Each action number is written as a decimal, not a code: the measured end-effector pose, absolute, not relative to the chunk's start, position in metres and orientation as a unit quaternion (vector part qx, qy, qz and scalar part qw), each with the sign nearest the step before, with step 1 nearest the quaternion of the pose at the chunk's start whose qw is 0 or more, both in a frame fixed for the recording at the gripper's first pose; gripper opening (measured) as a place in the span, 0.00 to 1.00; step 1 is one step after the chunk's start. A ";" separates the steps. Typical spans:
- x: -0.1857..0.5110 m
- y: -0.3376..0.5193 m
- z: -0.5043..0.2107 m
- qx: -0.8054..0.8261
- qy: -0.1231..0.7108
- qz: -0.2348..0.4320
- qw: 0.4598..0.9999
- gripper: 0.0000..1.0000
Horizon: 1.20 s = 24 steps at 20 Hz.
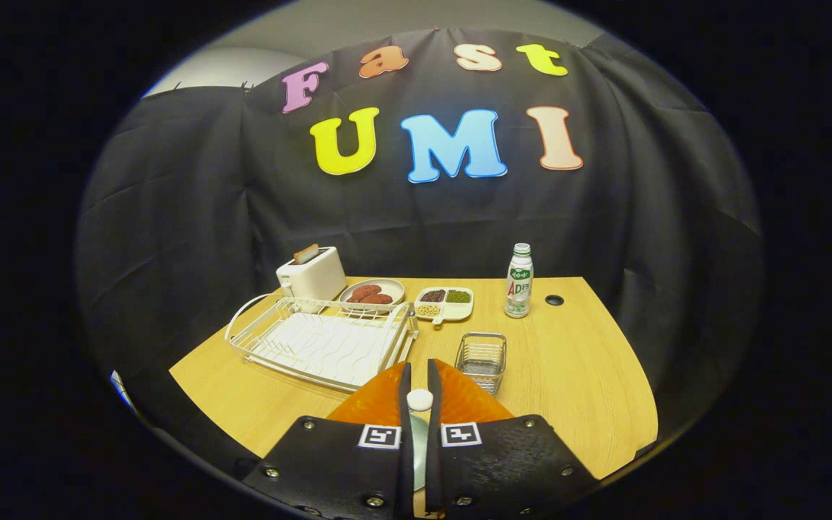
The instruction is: Take the plate from the dish rack, then take the spoon from the basket and place it into the plate.
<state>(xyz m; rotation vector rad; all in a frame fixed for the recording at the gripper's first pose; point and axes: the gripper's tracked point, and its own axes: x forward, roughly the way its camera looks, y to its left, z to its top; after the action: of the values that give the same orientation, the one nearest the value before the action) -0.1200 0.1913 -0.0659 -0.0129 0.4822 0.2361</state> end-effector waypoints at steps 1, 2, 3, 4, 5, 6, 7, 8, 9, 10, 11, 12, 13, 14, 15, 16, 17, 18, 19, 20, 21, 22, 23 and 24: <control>-0.120 0.197 -0.071 -0.013 0.245 0.124 0.962 0.06; -0.122 0.202 -0.078 -0.019 0.252 0.130 0.959 0.06; -0.123 0.209 -0.083 -0.023 0.259 0.138 0.956 0.06; -0.124 0.217 -0.089 -0.024 0.266 0.147 0.952 0.06; -0.124 0.224 -0.093 -0.024 0.273 0.156 0.949 0.06; -0.125 0.231 -0.097 -0.026 0.279 0.164 0.946 0.06; -0.125 0.237 -0.101 -0.030 0.285 0.171 0.943 0.06; -0.125 0.241 -0.106 -0.034 0.291 0.177 0.940 0.06; -0.125 0.246 -0.110 -0.037 0.297 0.182 0.936 0.06; -0.125 0.249 -0.116 -0.040 0.306 0.185 0.933 0.06; -0.125 0.250 -0.122 -0.043 0.316 0.184 0.930 0.06; -0.125 0.254 -0.127 -0.041 0.322 0.189 0.927 0.06; -0.125 0.260 -0.130 -0.036 0.326 0.194 0.925 0.06; -0.124 0.263 -0.135 -0.033 0.332 0.194 0.922 0.06; -0.124 0.266 -0.138 -0.032 0.337 0.195 0.921 0.06; -0.125 0.271 -0.139 -0.030 0.339 0.198 0.919 0.06; -0.124 0.276 -0.141 -0.029 0.341 0.200 0.918 0.07; -0.124 0.281 -0.144 -0.029 0.342 0.204 0.917 0.07; -0.123 0.285 -0.148 -0.034 0.346 0.207 0.915 0.09; -0.123 0.281 -0.151 -0.047 0.350 0.202 0.914 0.13; -0.122 0.281 -0.153 -0.060 0.351 0.202 0.913 0.18; -0.121 0.280 -0.150 -0.069 0.346 0.202 0.914 0.26; -0.118 0.277 -0.145 -0.074 0.335 0.200 0.918 0.33; -0.115 0.277 -0.137 -0.074 0.321 0.199 0.923 0.33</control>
<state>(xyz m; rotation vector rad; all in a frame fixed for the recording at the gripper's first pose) -0.1149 0.2767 -0.1366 -0.1520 0.6594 0.4079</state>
